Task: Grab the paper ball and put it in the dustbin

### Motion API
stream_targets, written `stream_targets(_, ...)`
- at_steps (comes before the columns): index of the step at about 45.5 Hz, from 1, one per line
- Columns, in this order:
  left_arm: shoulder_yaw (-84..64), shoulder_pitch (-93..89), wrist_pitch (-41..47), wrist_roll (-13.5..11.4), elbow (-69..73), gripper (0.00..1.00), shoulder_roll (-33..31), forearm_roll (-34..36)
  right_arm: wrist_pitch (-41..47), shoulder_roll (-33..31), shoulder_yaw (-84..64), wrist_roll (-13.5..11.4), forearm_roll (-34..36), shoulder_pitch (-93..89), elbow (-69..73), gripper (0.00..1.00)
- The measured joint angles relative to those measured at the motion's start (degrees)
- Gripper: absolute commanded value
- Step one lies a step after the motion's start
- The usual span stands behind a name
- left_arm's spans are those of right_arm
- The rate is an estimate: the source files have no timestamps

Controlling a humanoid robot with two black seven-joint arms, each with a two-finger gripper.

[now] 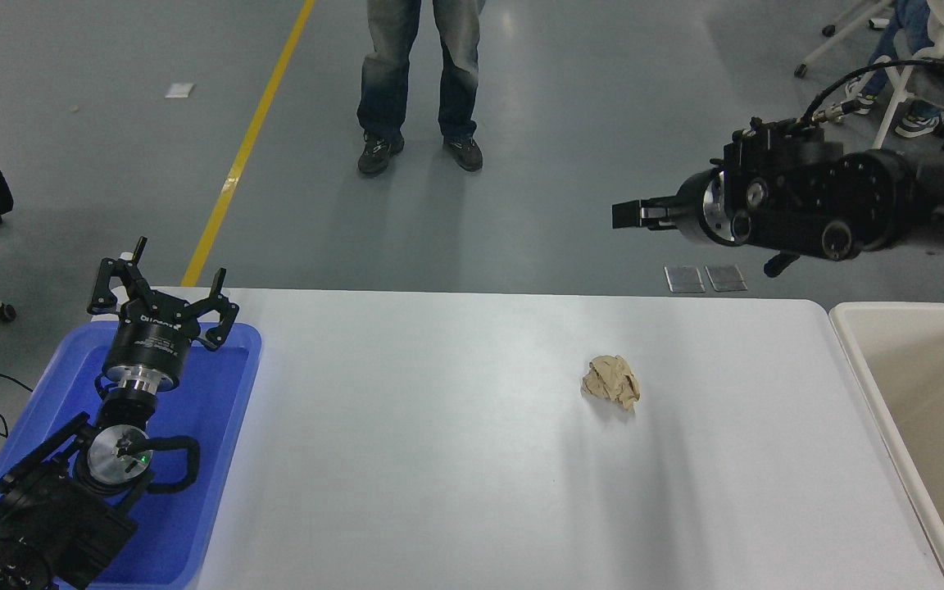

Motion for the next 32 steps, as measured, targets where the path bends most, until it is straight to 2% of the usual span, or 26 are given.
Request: stream_targets(32, 0.0, 0.01, -0.01, 0.0, 0.0, 1.0, 0.0, 0.01, -5.98, 7.25, 2.05, 0.27, -0.08, -19.36, -12.32, 1.0)
